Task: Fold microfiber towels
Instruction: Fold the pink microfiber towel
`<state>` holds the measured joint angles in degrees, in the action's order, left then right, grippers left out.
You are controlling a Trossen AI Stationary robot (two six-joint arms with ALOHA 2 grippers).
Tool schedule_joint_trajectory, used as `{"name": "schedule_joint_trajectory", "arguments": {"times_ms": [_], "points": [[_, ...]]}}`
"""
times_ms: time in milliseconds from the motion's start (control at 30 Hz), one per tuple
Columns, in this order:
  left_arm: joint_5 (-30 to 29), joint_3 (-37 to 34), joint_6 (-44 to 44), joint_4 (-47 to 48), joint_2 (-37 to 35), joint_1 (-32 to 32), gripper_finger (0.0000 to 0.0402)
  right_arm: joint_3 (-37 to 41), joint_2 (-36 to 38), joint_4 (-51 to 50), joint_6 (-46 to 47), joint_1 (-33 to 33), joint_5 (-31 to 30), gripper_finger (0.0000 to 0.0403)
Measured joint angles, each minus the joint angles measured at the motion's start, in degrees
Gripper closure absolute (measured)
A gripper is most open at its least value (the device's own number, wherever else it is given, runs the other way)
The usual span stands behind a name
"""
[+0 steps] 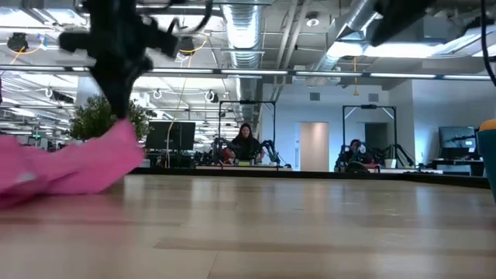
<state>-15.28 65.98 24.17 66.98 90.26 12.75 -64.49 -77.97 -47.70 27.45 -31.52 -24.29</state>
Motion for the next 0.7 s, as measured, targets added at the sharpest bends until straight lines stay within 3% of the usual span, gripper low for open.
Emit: {"name": "schedule_joint_trajectory", "arguments": {"times_ms": [333,467,700], "points": [[-6.54,20.03,-10.08,6.51,-2.39,-1.10,0.0401,-0.12,-2.65,16.07,-24.19,8.78,0.02,0.0170],[-7.71,24.77,-12.90,7.29,-2.00,-2.08,0.0401,-0.17,-4.55,21.28,-28.71,11.71,-0.02,0.0170],[-16.78,31.00,-17.95,6.22,-2.05,-4.88,0.0401,0.03,-7.59,31.66,-34.09,16.83,-3.28,0.0170]]}}
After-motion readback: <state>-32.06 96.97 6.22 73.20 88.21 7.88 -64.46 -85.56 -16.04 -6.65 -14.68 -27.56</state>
